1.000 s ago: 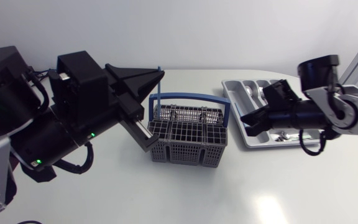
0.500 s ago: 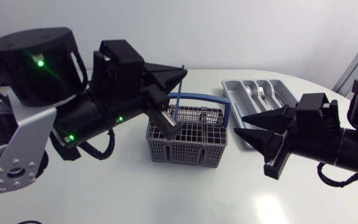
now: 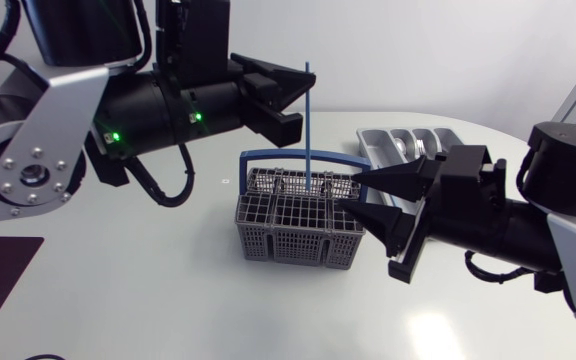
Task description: Unload the cutlery basket into the drawer organizer.
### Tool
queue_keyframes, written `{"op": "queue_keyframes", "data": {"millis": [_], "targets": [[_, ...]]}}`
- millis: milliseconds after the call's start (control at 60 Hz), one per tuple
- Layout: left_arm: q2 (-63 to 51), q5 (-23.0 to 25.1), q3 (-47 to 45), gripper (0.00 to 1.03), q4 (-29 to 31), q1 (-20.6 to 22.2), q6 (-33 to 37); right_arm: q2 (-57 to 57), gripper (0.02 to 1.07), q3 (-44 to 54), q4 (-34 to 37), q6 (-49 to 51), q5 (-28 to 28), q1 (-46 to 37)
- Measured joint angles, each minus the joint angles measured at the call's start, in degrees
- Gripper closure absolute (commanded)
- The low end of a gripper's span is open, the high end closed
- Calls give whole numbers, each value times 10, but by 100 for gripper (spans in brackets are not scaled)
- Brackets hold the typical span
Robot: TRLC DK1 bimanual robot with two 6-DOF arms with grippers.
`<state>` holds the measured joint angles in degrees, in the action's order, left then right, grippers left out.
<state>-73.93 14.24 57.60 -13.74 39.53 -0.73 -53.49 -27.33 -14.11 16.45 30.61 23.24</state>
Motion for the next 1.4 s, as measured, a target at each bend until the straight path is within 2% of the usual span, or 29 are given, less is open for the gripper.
{"op": "queue_keyframes", "data": {"millis": [133,217,433,567,667,1017,1400], "targets": [[-6,5,1,86,2,0,-13,-30,48,-14,-20,-26,-4,3],[-11,5,1,86,3,3,-20,-52,54,-34,-28,-45,-4,3],[-16,5,2,86,2,7,-23,-101,54,-77,-46,-74,-3,14],[-17,5,4,86,3,7,-23,-126,62,-89,-51,-81,-3,23],[-19,9,8,86,4,7,-24,-137,63,-94,-54,-86,-4,27],[-19,16,10,86,4,7,-26,-145,96,-105,-57,-90,-6,33],[-19,18,10,85,4,6,-25,-145,101,-106,-55,-101,-10,37]]}}
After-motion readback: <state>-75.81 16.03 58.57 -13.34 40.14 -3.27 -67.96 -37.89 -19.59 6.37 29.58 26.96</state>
